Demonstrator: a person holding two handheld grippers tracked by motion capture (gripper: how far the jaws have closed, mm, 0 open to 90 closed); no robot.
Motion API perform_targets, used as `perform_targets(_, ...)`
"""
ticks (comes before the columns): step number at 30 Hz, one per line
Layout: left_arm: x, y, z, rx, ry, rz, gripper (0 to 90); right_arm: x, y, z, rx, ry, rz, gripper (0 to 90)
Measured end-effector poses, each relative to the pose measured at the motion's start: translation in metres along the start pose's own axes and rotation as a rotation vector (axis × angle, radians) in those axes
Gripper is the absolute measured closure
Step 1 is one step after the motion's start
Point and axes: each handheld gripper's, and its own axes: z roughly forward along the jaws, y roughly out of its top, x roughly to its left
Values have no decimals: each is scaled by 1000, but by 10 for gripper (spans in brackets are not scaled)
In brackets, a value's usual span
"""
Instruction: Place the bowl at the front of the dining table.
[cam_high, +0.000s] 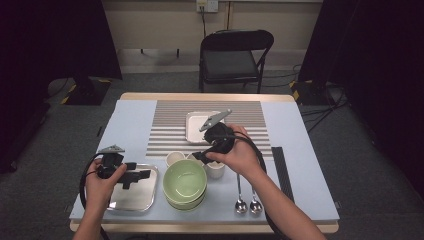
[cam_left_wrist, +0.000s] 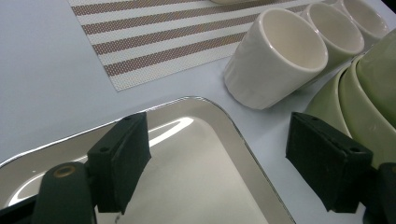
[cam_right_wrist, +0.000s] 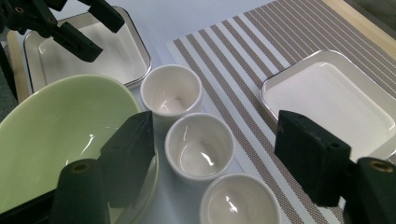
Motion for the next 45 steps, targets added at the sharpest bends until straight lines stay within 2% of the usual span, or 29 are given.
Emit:
perform_targets(23, -1, 0, 0, -1, -4, -1, 214, 10, 2, 11, -7, 33, 5, 285)
perform_targets(37, 0, 0, 0, 1, -6, -2, 217, 16, -1, 20, 11, 55, 15, 322)
perform_targets(45, -1, 0, -1, 2, -10, -6, 219, 18, -3, 22, 1, 71, 35, 350)
